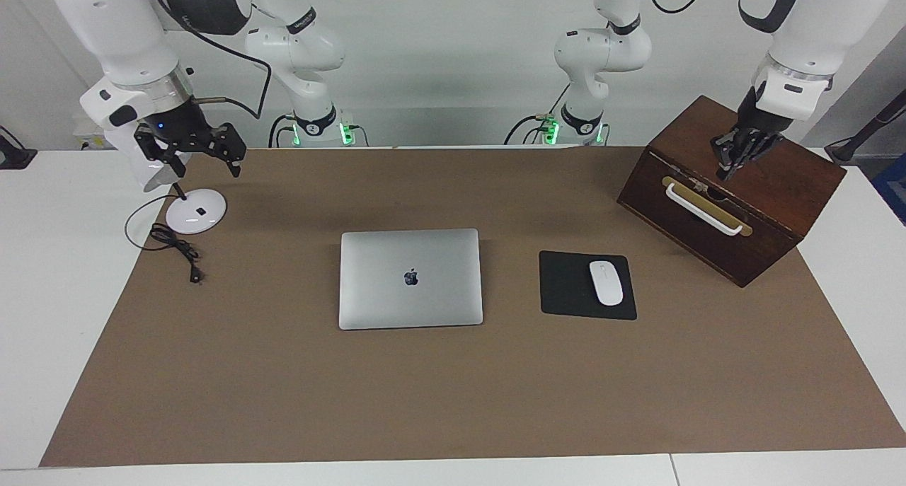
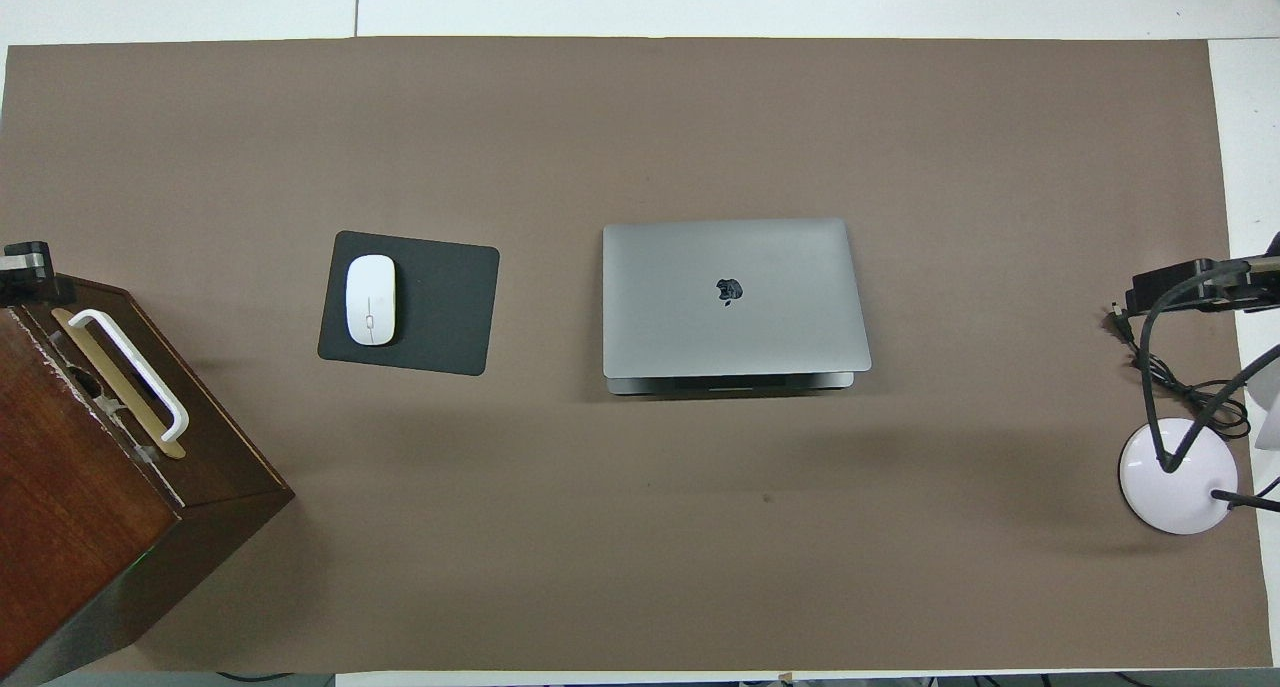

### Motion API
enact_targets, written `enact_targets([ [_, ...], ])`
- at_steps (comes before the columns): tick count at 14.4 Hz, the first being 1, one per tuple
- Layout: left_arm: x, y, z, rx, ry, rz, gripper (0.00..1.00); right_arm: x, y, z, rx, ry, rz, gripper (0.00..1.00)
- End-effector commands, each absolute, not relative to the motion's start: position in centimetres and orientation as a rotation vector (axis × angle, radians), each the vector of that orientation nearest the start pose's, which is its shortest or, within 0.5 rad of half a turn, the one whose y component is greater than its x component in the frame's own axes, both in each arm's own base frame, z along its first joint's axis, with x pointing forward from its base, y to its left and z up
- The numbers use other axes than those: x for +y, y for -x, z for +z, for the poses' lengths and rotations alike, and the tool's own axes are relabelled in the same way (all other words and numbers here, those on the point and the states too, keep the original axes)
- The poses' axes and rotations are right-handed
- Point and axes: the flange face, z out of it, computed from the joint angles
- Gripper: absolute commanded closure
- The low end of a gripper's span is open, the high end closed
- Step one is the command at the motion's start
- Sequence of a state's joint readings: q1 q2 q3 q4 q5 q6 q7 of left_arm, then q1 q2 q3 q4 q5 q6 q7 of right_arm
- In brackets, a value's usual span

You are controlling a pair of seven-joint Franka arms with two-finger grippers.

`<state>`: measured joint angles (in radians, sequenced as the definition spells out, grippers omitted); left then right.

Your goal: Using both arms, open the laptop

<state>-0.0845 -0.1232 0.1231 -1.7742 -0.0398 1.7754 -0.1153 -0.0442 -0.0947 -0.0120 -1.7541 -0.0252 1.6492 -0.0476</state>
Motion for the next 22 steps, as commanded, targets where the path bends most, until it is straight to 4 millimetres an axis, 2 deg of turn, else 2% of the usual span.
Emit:
enact_targets([
  [1,2.6,-53.6,61.4,-0.306,3.221,-0.311,1.0,-3.6,-52.1,59.2,-0.02,3.163,0.005,0.0],
  [5,1.7,-54.0,61.4,-0.208,3.221,-0.356,1.0,-3.6,-52.1,59.2,-0.02,3.163,0.007,0.0],
  [7,1.0,-53.8,60.7,-0.03,3.216,-0.384,1.0,-3.6,-52.2,59.3,-0.018,3.164,-0.017,0.0],
  [9,0.4,-53.6,59.5,0.003,3.208,-0.447,1.0,-3.5,-52.6,59.1,-0.032,3.167,-0.068,0.0],
  [10,-1.1,-53.2,58.7,0.048,3.207,-0.48,1.0,-3.5,-52.9,58.4,-0.057,3.167,-0.096,0.0],
  [12,-3.1,-52.0,56.9,0.101,3.199,-0.576,1.0,-3.4,-53.9,56.3,-0.047,3.162,-0.196,0.0],
  [15,-5.8,-49.0,53.7,0.18,3.187,-0.706,1.0,-1.3,-54.7,54.5,-0.042,3.087,-0.291,0.0],
  [17,-7.3,-47.1,51.7,0.239,3.177,-0.78,1.0,-0.3,-55.0,52.9,0.029,3.062,-0.275,0.01],
  [19,-9.0,-45.4,50.3,0.311,3.174,-0.807,1.0,0.2,-54.9,51.4,0.148,2.964,-0.289,0.03],
  [20,-9.6,-44.8,49.8,0.337,3.174,-0.814,1.0,1.0,-55.0,51.0,0.204,2.925,-0.298,0.03],
  [22,-11.3,-43.5,48.3,0.397,3.17,-0.838,1.0,3.8,-54.8,50.0,0.324,2.853,-0.318,0.03],
])
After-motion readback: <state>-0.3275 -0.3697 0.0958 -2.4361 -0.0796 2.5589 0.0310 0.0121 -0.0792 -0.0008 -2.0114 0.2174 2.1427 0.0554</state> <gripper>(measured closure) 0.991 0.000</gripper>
